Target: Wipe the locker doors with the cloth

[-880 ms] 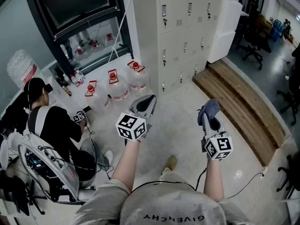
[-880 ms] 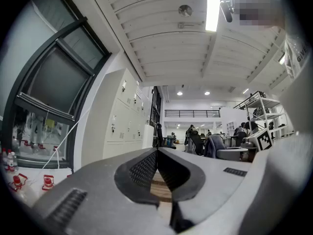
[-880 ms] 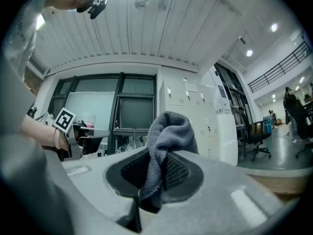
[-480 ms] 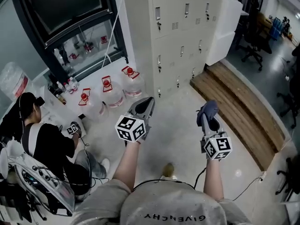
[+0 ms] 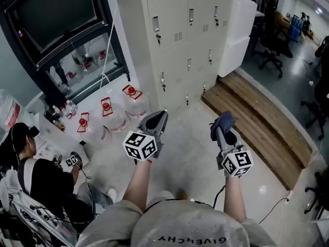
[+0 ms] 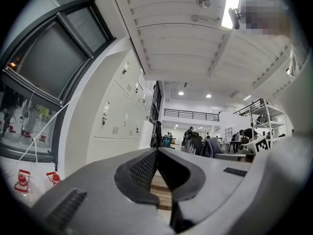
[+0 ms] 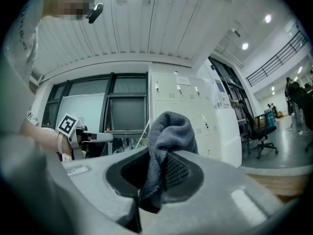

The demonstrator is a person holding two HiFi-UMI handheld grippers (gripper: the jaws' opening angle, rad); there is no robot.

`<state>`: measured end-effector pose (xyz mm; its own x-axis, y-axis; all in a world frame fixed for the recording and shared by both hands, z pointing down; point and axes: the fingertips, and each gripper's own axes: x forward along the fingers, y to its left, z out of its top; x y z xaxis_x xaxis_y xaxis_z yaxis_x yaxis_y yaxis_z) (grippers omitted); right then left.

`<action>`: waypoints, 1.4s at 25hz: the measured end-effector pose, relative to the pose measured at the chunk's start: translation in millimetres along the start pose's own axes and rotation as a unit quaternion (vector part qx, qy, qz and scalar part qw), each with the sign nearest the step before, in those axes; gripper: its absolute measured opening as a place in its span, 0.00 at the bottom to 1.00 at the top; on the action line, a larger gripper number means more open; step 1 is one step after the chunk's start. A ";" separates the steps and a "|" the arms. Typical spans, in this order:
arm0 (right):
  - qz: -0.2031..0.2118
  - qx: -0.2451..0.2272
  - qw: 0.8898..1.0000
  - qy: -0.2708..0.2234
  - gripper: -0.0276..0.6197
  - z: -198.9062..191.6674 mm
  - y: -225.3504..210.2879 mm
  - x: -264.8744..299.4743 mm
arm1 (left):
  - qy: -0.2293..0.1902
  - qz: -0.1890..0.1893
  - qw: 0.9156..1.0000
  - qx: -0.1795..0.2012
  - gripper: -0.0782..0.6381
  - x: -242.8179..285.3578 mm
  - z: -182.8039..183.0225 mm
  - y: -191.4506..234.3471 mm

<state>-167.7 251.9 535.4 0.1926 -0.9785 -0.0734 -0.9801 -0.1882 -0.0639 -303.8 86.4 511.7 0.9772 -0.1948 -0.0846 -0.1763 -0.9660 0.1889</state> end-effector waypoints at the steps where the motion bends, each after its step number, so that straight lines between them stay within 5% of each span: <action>1: 0.002 0.001 1.000 -0.001 0.13 -0.9 -2.8 3.3 | 0.000 -0.001 1.000 0.000 0.11 5.1 0.5 1.5; 14: 0.025 0.017 0.999 -0.015 0.13 1.7 -45.9 73.9 | 0.019 -0.018 1.000 0.001 0.11 90.6 -7.4 37.7; 35: 0.063 0.015 0.997 -0.037 0.13 35.5 -184.4 331.0 | 0.017 -0.032 0.999 0.022 0.11 332.6 60.1 187.0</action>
<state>78.5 -34.3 487.6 0.0714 -0.9851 -0.1565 -0.9950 -0.0594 -0.0799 -18.9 -169.3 460.1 0.9899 -0.1278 -0.0622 -0.1180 -0.9830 0.1406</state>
